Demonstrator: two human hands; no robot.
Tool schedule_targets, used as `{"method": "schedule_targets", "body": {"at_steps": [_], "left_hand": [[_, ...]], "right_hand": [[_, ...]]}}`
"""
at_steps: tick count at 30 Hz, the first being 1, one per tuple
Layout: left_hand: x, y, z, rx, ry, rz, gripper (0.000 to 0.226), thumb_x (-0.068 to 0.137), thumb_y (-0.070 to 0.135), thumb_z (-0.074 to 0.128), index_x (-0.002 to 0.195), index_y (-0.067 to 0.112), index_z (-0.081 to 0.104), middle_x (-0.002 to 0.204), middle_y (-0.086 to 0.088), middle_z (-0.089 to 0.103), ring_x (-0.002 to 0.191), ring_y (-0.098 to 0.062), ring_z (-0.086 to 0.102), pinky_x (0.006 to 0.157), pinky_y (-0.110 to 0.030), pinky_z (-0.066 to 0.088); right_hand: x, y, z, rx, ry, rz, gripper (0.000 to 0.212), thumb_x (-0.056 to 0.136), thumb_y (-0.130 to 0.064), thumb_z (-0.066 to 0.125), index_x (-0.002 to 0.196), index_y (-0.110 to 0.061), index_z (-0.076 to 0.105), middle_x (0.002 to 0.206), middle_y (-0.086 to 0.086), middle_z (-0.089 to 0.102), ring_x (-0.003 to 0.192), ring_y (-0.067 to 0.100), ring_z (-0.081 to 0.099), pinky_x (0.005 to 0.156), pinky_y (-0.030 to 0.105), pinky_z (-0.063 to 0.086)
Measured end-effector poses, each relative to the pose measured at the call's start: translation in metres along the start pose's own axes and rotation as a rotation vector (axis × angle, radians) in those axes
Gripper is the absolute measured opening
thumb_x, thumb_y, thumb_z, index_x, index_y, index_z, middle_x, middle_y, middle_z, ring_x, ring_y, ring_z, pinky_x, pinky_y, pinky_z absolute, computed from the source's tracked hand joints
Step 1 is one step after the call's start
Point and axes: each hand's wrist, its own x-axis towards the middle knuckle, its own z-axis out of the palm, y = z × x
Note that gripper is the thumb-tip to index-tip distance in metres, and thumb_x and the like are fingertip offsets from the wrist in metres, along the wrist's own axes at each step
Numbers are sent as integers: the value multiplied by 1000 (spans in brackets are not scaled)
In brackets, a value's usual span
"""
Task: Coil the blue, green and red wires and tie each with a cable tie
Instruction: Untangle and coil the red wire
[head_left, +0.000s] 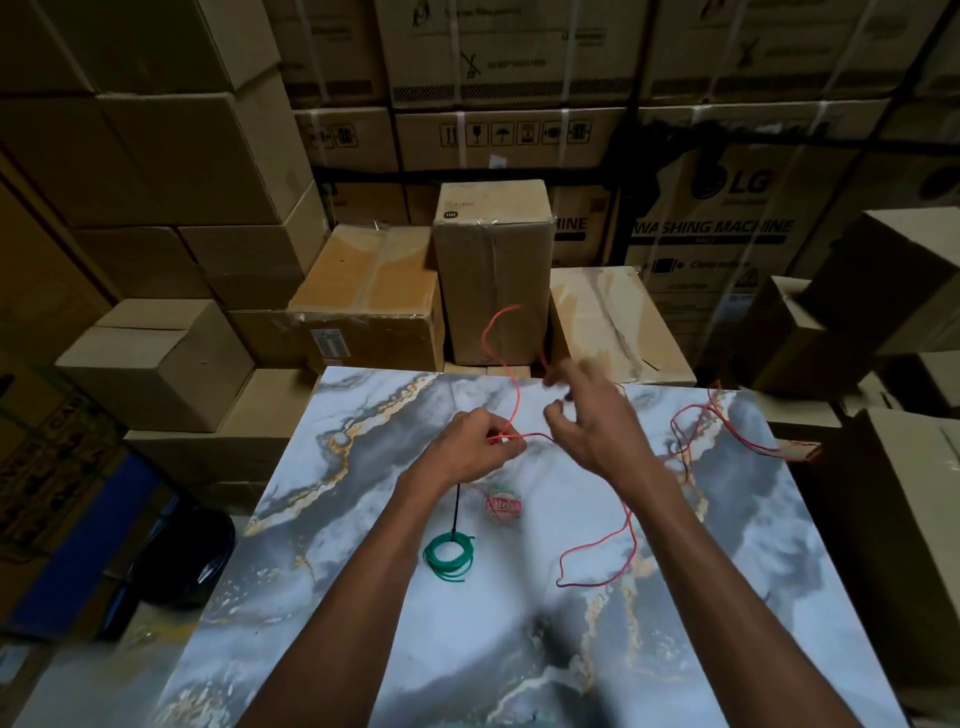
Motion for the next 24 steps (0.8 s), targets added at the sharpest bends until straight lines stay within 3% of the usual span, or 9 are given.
{"method": "schedule_targets", "body": {"at_steps": [2, 4, 7, 11, 13, 16, 18, 21, 24], "left_hand": [[1, 3, -1, -222, -43, -65, 19, 91, 41, 62, 84, 28, 73, 66, 7, 61, 61, -10, 54, 56, -25, 41], [0, 8, -6, -472, -131, -186, 28, 96, 35, 53, 81, 21, 72, 69, -1, 54, 56, -13, 48, 52, -26, 36], [-1, 4, -8, -539, -173, -283, 37, 99, 18, 37, 89, 7, 71, 71, -8, 57, 59, -19, 59, 56, -26, 46], [4, -13, 4, -338, -125, -393, 39, 99, 15, 35, 90, -1, 69, 73, -14, 67, 65, -24, 61, 55, -23, 45], [5, -27, 8, -118, -70, -467, 46, 99, 30, 34, 99, -1, 68, 91, -18, 71, 76, -28, 67, 64, -25, 53], [0, -32, -2, 227, 116, -474, 69, 95, 60, 23, 103, 8, 68, 104, -15, 72, 96, -36, 67, 89, -45, 54], [-3, -9, -16, -62, 118, -360, 76, 98, 67, 21, 96, 10, 72, 97, -11, 74, 94, -33, 68, 84, -41, 55], [-20, 36, -37, -612, -266, -204, 89, 93, 76, 13, 106, 14, 75, 113, -6, 73, 109, -27, 64, 97, -37, 44], [-32, 48, -45, -419, -343, -55, 64, 94, 68, 40, 101, 14, 73, 106, -4, 74, 100, -12, 66, 91, -34, 40]], "right_hand": [[-5, -4, 5, 16, -326, 98, 28, 102, -38, 49, 116, -17, 63, 110, 10, 71, 98, 30, 67, 82, 40, 55], [-8, -5, 5, 122, -433, 190, 39, 104, -48, 46, 108, -16, 68, 91, 5, 75, 83, 23, 70, 78, 36, 56], [-9, -2, -10, 333, -411, 176, 37, 103, -40, 57, 87, -14, 76, 58, -13, 59, 56, 9, 57, 59, 28, 48], [-4, -3, -43, 714, -372, 151, 34, 97, -36, 69, 83, -7, 78, 53, -5, 39, 54, 17, 28, 52, 30, 25], [1, -5, -58, 780, -344, 143, 29, 91, -36, 75, 84, -7, 80, 54, 1, 38, 57, 23, 21, 53, 34, 21], [9, -4, -72, 848, -301, 138, 24, 90, -31, 76, 86, -8, 81, 57, 3, 32, 60, 21, 20, 53, 33, 20], [14, -1, -76, 900, -244, 178, 24, 92, -30, 74, 84, -8, 80, 55, -4, 34, 58, 15, 22, 52, 28, 20], [24, 5, -74, 956, -96, 271, 31, 93, -33, 73, 94, -3, 79, 59, 0, 29, 58, 14, 23, 50, 24, 22], [33, 17, -66, 934, 74, 381, 31, 91, -38, 75, 95, -7, 80, 55, -3, 37, 59, 16, 24, 52, 28, 23]]}}
